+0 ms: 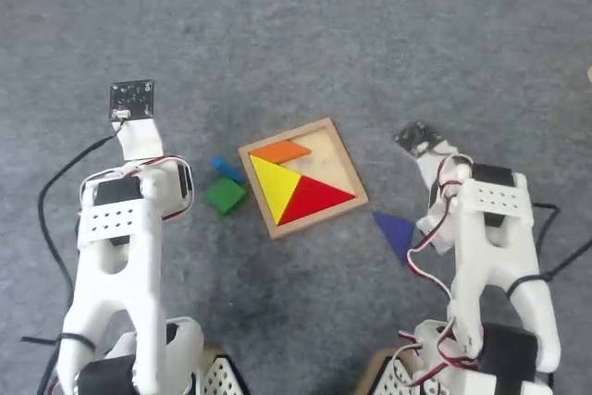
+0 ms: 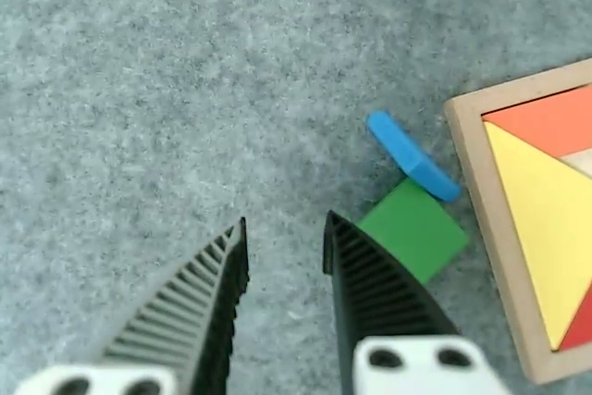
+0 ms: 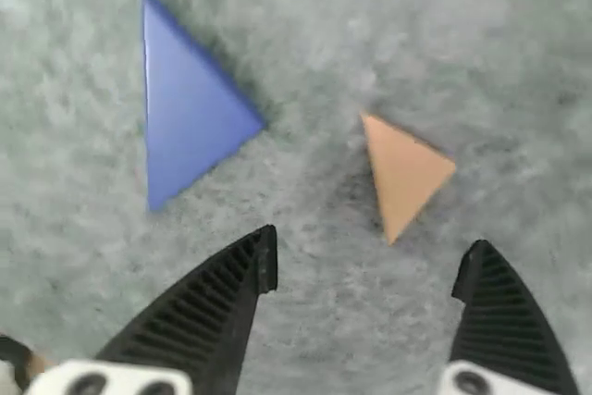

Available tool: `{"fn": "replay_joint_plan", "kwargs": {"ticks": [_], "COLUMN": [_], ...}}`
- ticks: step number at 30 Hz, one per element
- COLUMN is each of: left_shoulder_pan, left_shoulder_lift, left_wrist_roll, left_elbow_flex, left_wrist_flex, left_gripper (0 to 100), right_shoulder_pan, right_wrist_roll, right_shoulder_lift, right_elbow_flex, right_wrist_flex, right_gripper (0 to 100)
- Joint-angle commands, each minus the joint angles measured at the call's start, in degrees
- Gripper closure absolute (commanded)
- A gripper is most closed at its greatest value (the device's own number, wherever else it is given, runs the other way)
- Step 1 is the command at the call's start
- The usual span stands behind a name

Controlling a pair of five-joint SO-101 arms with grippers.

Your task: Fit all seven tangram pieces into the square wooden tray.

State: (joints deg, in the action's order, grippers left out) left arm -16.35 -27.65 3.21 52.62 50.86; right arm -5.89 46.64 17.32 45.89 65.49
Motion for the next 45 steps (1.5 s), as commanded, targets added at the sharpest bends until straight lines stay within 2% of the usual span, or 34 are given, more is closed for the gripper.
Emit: {"fn": "replay_joint_plan", "kwargs": {"ticks": [1,6,11,18,22,31,39,42,45], "left_shoulder_pan": [-0.35,-0.26,-0.26,0.18,0.18,0.18,0.18,0.18,0.18], "left_shoulder_lift": [-0.18,-0.09,-0.18,-0.18,-0.18,-0.18,-0.18,-0.18,-0.18], "left_wrist_roll": [0.35,0.53,0.35,0.62,0.7,0.7,0.7,0.7,0.7], "left_elbow_flex": [-0.57,-0.31,3.12,3.47,3.47,3.47,3.47,3.47,3.47], "left_wrist_flex": [-1.32,-1.93,-8.18,-8.26,-8.44,-8.53,-8.53,-8.53,-8.53], "left_gripper": [86,86,86,86,86,87,87,87,87], "right_shoulder_pan": [-1.45,-1.45,-1.45,-1.45,-1.45,-3.82,-4.79,-4.79,-4.79], "right_wrist_roll": [9.32,14.24,17.41,18.29,23.47,23.82,23.74,21.45,20.48], "right_shoulder_lift": [0.22,0.4,0.4,0.31,-0.04,-13.14,-18.51,-18.51,-18.42], "right_elbow_flex": [0.53,0.7,0.79,0.79,1.32,-0.53,-6.77,-6.86,-7.82], "right_wrist_flex": [-1.36,-1.01,-1.01,-1.45,-1.71,-11.56,-8.84,-9.27,-9.1], "right_gripper": [67.8,67.9,67.9,68.0,68.0,68.0,68.1,68.2,72.8]}}
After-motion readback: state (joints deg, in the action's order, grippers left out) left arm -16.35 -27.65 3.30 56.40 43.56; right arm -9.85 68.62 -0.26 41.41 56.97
